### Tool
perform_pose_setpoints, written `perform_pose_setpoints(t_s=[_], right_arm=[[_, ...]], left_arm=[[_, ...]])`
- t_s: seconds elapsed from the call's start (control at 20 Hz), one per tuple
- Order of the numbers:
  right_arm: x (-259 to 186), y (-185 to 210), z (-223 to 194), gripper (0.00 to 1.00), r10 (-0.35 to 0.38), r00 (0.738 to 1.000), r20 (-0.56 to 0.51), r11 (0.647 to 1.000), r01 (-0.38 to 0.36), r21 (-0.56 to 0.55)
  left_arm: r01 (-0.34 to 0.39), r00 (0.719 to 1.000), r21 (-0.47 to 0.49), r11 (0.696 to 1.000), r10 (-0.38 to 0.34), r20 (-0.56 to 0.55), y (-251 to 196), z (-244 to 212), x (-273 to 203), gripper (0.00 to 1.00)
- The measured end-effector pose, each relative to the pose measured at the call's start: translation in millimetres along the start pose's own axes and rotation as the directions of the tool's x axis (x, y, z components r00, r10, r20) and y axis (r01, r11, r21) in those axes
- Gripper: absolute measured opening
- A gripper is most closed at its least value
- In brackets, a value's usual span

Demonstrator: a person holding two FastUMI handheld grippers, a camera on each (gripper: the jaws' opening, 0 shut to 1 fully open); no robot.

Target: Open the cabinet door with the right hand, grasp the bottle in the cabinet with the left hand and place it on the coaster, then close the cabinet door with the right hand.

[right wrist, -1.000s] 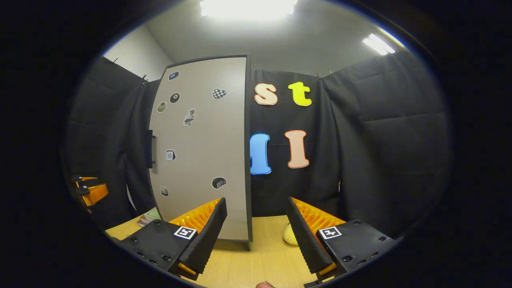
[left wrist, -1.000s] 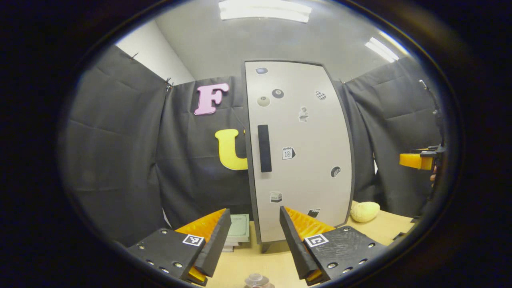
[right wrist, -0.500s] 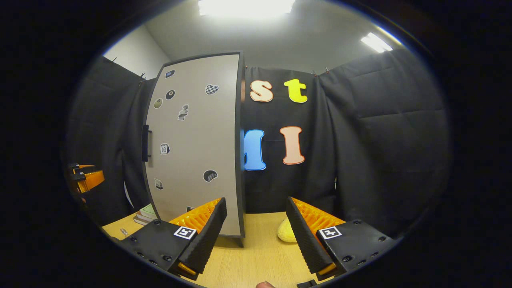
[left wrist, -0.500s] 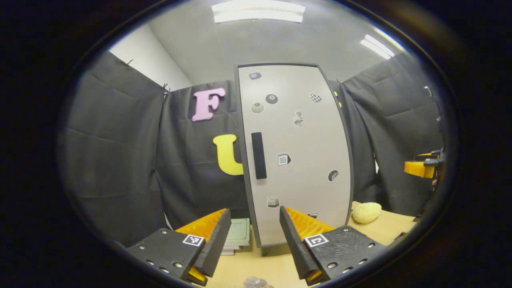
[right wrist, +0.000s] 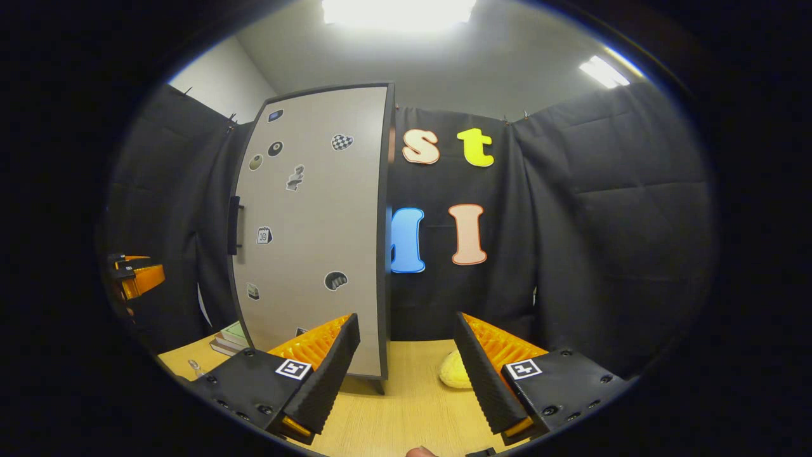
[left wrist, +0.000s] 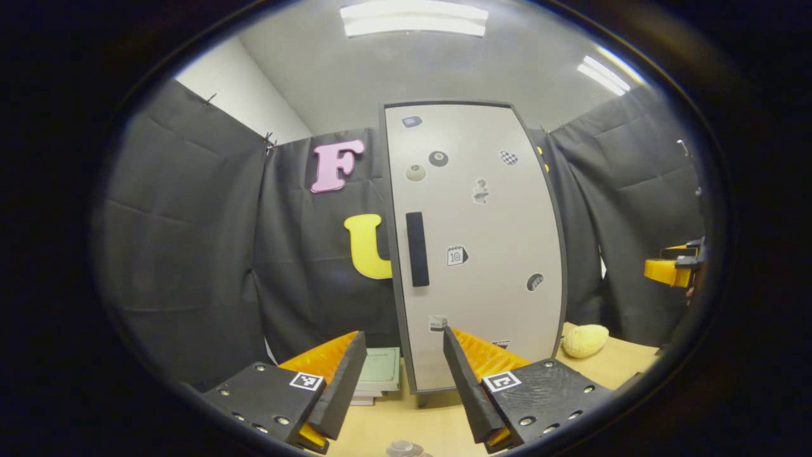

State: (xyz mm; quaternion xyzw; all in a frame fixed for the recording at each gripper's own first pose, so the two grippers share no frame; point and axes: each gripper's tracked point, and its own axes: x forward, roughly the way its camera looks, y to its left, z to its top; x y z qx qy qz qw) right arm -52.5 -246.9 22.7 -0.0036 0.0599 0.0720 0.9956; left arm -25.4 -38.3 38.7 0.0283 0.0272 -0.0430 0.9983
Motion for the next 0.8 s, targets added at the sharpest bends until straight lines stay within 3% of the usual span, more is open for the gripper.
perform_pose_setpoints(t_s=[0.15, 0.8], right_arm=[[-1.8, 3.9, 2.3, 0.92, 0.013, 1.000, 0.004, 1.000, -0.013, 0.002], [-4.2, 14.0, 13.4, 0.95, 0.019, 0.999, 0.025, 1.000, -0.019, -0.022]], left_arm=[[-0.013, 1.000, 0.003, 1.000, 0.013, 0.003, 7.4, 0.4, -4.3, 0.76], [-0.026, 1.000, -0.013, 1.000, 0.026, 0.006, 18.7, -4.6, -5.0, 0.76]])
